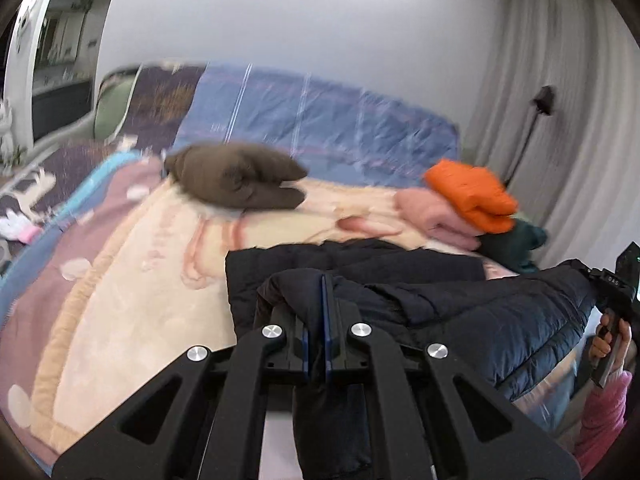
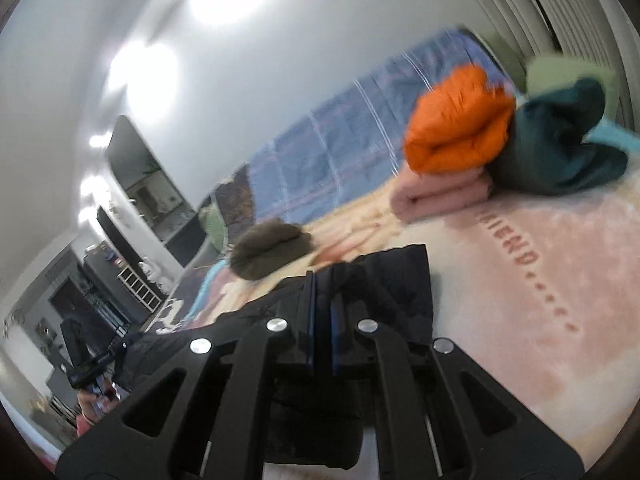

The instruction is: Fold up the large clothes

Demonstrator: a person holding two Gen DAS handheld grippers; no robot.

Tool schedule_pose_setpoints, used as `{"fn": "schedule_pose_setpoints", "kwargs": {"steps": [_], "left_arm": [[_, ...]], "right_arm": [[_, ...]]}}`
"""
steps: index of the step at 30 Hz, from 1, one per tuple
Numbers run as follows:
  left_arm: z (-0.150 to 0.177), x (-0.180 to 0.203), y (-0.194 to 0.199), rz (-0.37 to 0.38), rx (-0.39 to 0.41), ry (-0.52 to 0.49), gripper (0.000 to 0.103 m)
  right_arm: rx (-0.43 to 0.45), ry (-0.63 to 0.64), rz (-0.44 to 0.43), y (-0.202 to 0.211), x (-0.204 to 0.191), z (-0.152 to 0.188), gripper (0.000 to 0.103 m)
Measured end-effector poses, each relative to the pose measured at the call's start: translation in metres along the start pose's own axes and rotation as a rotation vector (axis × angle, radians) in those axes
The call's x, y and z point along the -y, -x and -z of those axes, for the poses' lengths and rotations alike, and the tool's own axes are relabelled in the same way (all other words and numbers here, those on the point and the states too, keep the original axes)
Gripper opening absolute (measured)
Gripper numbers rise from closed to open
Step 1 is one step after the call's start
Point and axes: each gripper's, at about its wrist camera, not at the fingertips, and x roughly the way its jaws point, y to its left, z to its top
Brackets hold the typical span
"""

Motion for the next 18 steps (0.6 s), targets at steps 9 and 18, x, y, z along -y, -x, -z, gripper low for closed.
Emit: {"fn": "schedule_pose_setpoints", "kwargs": {"steps": [9, 18], "left_arm": [[-0.004, -0.052, -0.172, -0.047, -0.209, 0.133, 0.012], [-0.001, -0.06, -0.143, 0.019, -0.187, 0.152, 0.027]], "right_arm": [[-0.187, -0.066, 0.224, -0.152, 0.067, 0.002, 0.008], [-0.139, -0.041, 0.157, -0.116, 0.066, -0.002, 0.068]]}}
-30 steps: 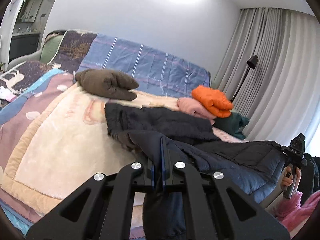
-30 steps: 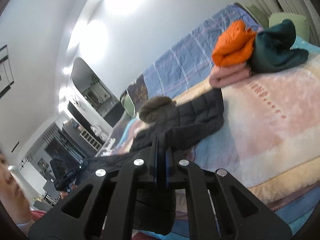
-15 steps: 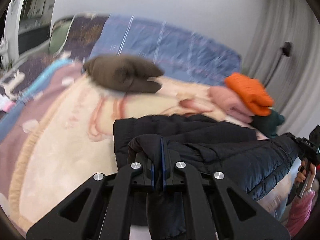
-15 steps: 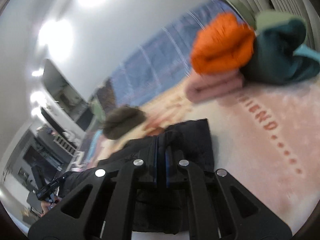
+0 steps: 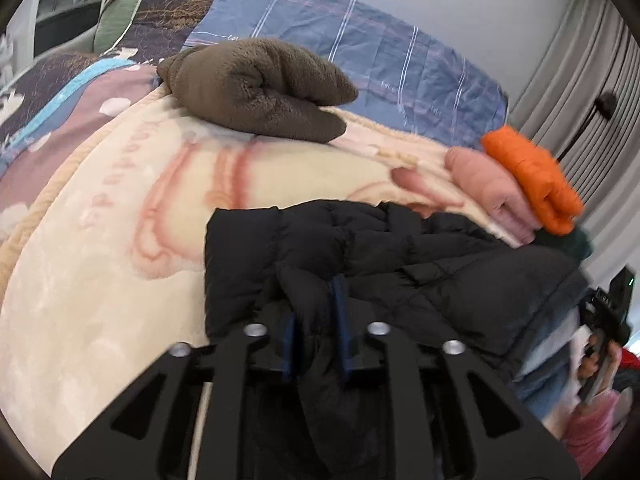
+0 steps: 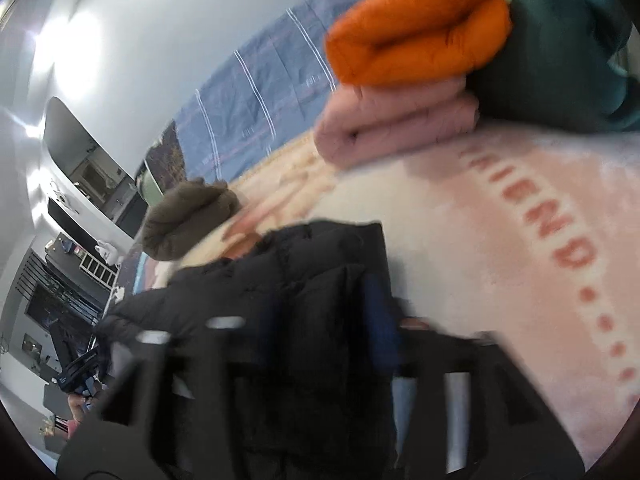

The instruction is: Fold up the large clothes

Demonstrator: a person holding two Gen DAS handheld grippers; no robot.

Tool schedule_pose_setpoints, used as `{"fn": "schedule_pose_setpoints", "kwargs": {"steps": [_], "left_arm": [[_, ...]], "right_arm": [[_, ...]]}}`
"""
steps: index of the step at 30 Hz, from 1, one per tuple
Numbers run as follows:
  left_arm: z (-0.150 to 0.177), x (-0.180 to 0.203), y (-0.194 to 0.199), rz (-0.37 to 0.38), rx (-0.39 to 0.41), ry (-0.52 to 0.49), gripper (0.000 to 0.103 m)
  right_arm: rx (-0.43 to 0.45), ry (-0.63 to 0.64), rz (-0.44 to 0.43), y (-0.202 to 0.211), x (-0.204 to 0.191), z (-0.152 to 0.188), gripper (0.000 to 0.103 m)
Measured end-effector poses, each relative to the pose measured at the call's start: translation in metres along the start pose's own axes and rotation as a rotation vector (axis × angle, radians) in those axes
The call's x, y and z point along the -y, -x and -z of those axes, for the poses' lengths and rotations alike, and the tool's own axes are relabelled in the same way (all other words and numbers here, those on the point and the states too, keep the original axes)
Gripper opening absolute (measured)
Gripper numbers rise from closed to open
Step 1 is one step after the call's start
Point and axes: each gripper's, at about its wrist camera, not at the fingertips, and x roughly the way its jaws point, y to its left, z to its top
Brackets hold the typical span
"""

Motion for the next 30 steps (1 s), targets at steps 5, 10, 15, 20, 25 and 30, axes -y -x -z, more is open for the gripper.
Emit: {"fn": "schedule_pose_setpoints", "kwargs": {"steps": [5, 10, 15, 20, 25, 30], "left_arm": [[0.015, 0.007, 0.056, -0.026, 0.125, -0.043, 0.048], [0.046, 0.043, 0.1, -0.046, 0.193, -0.284, 0.057], [0.079, 0.088, 0.064, -0.231, 0.084, -0.562, 0.061], [0.082, 0.099, 0.006, -0.482, 0.016, -0.704, 0.061], [0.008, 0.095, 0.022, -0.524, 0.152, -0.6, 0.063], [-0.08, 0.07, 0.056, -0.361, 0.211, -0.326, 0.076]], "right_arm": [[0.094, 0.204, 0.052, 0.054, -0.022, 0.008, 0.069], [0.035, 0.542, 0.189, 0.065, -0.046, 0.042, 0.077], [-0.083, 0.803, 0.337, 0.022, -0.064, 0.078, 0.078], [-0.045, 0.853, 0.405, -0.011, -0.073, 0.069, 0.078], [0.075, 0.691, 0.353, -0.015, -0.077, 0.007, 0.078], [0.016, 0.474, 0.262, -0.038, -0.063, -0.038, 0.077]]}}
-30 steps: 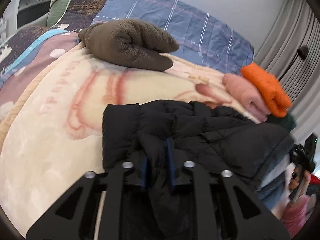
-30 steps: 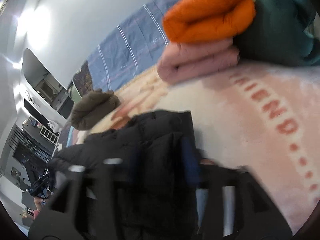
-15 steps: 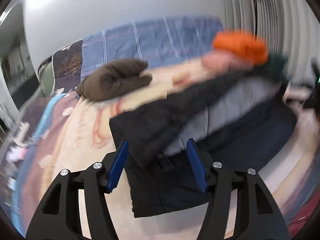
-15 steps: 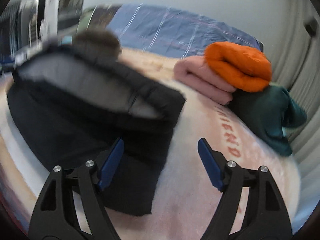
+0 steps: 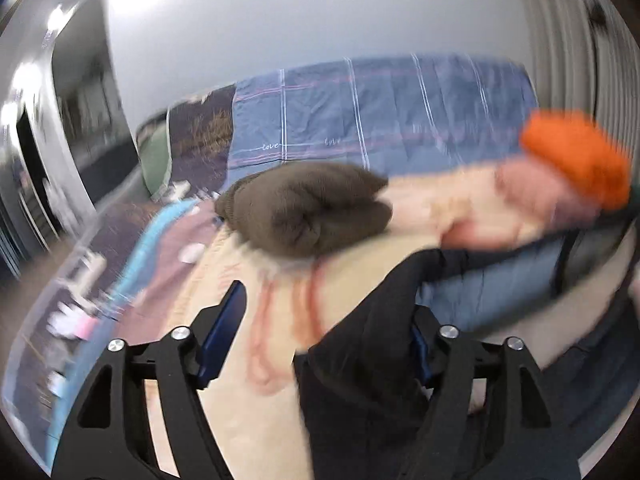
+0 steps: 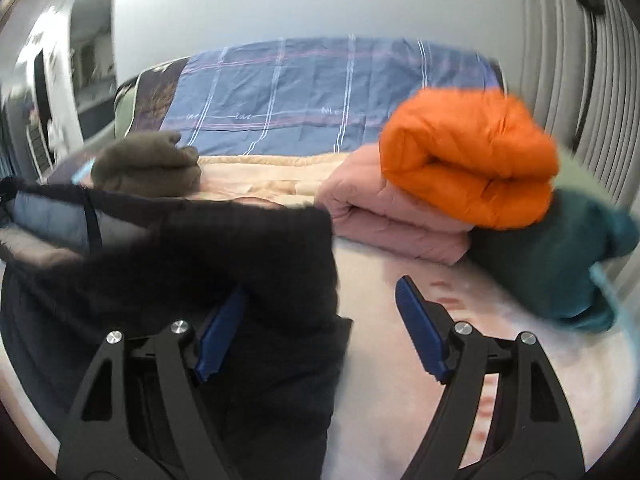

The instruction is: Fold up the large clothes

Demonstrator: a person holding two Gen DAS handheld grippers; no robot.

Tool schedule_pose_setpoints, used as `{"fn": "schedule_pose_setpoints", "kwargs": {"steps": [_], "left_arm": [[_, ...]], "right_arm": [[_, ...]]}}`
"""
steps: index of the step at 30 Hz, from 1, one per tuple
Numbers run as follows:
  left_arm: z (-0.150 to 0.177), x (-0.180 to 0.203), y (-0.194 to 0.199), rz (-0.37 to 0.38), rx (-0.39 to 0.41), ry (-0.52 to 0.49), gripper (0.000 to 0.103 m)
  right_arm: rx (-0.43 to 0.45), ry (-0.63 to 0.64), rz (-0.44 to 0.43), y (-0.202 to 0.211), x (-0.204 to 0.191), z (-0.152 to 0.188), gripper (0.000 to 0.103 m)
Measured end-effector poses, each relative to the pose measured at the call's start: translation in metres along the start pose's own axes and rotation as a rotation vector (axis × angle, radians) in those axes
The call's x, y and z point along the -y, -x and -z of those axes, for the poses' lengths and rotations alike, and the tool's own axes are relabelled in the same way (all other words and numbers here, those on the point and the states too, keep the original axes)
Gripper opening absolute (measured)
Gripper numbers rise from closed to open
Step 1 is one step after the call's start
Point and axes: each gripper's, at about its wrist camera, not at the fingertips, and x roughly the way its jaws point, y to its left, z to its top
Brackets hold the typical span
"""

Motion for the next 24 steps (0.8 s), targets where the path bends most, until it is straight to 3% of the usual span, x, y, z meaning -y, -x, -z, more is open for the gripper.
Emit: {"fn": "schedule_pose_setpoints", "kwargs": {"steps": [2, 4, 8, 9, 10, 13, 16, 18, 21, 24], "left_arm": [[-0.015, -0.013, -0.007, 0.077, -0.013, 0.057, 0.079], [-0.012, -0.01, -0.013, 0.113, -0.033, 0.047, 0.081], [0.014, -0.003, -0.046, 0.199, -0.175, 0.042, 0.083], [0.021, -0.002, -0.052, 0.198, -0.197, 0.044, 0.083], [0.027, -0.003, -0.059, 0.201, -0.217, 0.049, 0.083], [0.029, -0.01, -0.058, 0.266, -0.208, 0.123, 0.083], [0.021, -0.026, -0.047, 0.361, -0.156, 0.228, 0.084], [0.015, -0.031, -0.04, 0.369, -0.112, 0.257, 0.085], [0.017, -0.024, -0.038, 0.359, -0.11, 0.202, 0.087], [0.036, -0.012, -0.052, 0.342, -0.169, 0.139, 0.087]], "right_arm": [[-0.034, -0.07, -0.042, -0.013, 0.009, -0.001, 0.072], [-0.064, -0.132, -0.095, -0.023, 0.017, 0.001, 0.065], [-0.128, -0.241, -0.201, -0.038, 0.028, 0.014, 0.058], [-0.138, -0.259, -0.222, -0.04, 0.029, 0.017, 0.052], [-0.155, -0.278, -0.248, -0.043, 0.03, 0.018, 0.037], [-0.173, -0.291, -0.247, -0.044, 0.031, 0.019, 0.016], [-0.16, -0.266, -0.217, -0.038, 0.026, 0.018, 0.015], [-0.155, -0.253, -0.197, -0.034, 0.022, 0.019, 0.015], [-0.147, -0.263, -0.177, -0.029, 0.023, 0.02, 0.019], [-0.132, -0.282, -0.15, -0.025, 0.027, 0.021, 0.028]]}}
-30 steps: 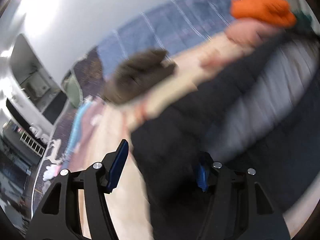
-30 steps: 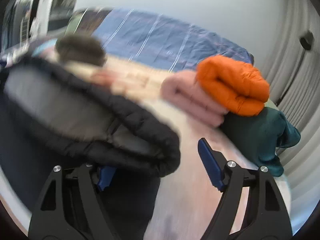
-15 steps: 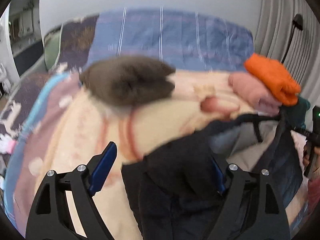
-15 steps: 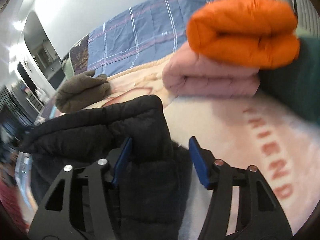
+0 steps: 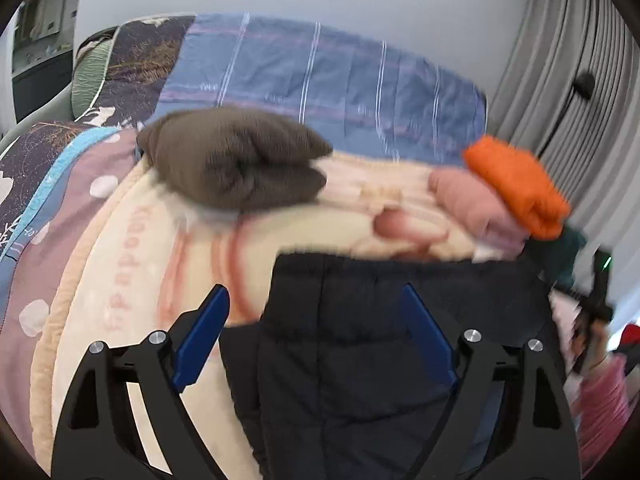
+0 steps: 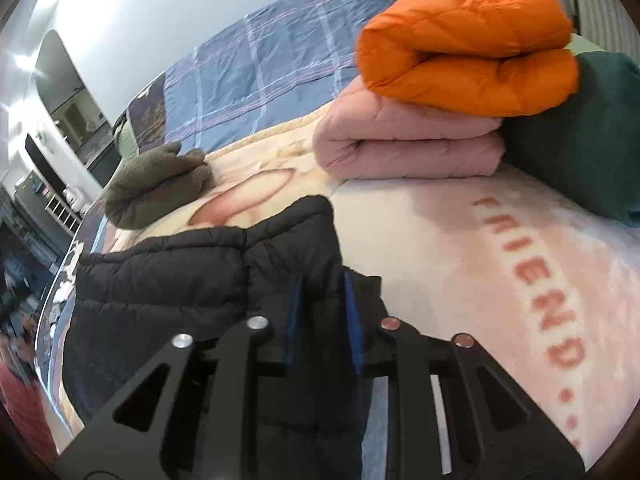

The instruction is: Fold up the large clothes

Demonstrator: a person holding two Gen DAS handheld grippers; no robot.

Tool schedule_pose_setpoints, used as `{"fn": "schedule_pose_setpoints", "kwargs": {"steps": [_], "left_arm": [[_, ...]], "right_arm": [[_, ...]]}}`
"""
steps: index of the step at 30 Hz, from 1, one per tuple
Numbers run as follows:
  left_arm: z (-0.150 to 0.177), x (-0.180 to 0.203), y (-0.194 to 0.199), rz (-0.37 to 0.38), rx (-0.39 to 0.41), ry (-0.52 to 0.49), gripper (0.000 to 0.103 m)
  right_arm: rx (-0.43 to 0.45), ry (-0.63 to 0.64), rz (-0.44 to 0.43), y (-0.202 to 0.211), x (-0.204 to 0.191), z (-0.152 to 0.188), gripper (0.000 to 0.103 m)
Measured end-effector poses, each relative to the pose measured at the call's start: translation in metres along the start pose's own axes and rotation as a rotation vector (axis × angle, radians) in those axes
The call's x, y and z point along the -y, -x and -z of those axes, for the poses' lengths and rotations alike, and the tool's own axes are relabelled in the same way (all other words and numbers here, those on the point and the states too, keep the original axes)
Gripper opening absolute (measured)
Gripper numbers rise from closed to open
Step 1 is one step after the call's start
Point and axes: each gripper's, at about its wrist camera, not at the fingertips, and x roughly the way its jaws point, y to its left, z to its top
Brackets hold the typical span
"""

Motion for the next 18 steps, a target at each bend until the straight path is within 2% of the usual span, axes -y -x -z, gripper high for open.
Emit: {"fn": "schedule_pose_setpoints", "kwargs": {"steps": [3, 4, 5, 6, 7, 8, 9, 11, 13, 15, 16, 17, 18], "left_arm": [[0.021, -0.001, -0.034, -0.041, -0.101, -0.016, 0.085], [0.027, -0.002, -0.044, -0.037, -0.125, -0.01, 0.062], [0.033, -0.004, -0.054, -0.021, -0.154, 0.005, 0.032], [0.036, -0.006, -0.059, -0.01, -0.169, 0.027, 0.023], [0.04, -0.008, -0.061, 0.011, -0.16, 0.057, 0.012], [0.041, -0.009, -0.057, 0.002, -0.141, 0.061, 0.007], [0.041, -0.007, -0.048, -0.033, -0.1, 0.049, 0.006], [0.042, -0.003, -0.028, -0.078, -0.037, 0.023, 0.005], [0.046, 0.001, -0.016, -0.127, -0.016, -0.018, 0.005], [0.051, 0.0, -0.023, -0.158, -0.041, -0.042, 0.006], [0.054, -0.002, -0.035, -0.18, -0.079, -0.042, 0.009], [0.056, -0.003, -0.043, -0.196, -0.095, -0.044, 0.016], [0.056, -0.003, -0.047, -0.203, -0.086, -0.044, 0.019]], "right_arm": [[0.002, 0.007, 0.007, 0.001, -0.004, -0.001, 0.037], [-0.005, 0.007, 0.008, -0.001, -0.005, -0.001, 0.042], [-0.022, 0.005, 0.0, -0.004, -0.006, 0.0, 0.043], [-0.036, 0.003, -0.011, -0.007, -0.007, 0.0, 0.042], [-0.04, 0.003, -0.011, -0.007, -0.008, 0.001, 0.027], [-0.034, 0.011, -0.002, -0.008, -0.011, 0.001, 0.014], [-0.013, 0.024, 0.008, -0.005, -0.014, 0.002, 0.007], [0.056, 0.031, -0.008, 0.007, -0.019, 0.001, 0.006], [0.075, 0.038, -0.011, 0.01, -0.025, -0.001, 0.006], [0.021, 0.053, 0.037, -0.006, -0.03, -0.002, 0.007], [-0.015, 0.058, 0.076, -0.018, -0.03, -0.001, 0.011], [-0.046, 0.064, 0.117, -0.029, -0.03, 0.002, 0.013], [-0.073, 0.076, 0.17, -0.04, -0.03, 0.007, 0.013]]}}
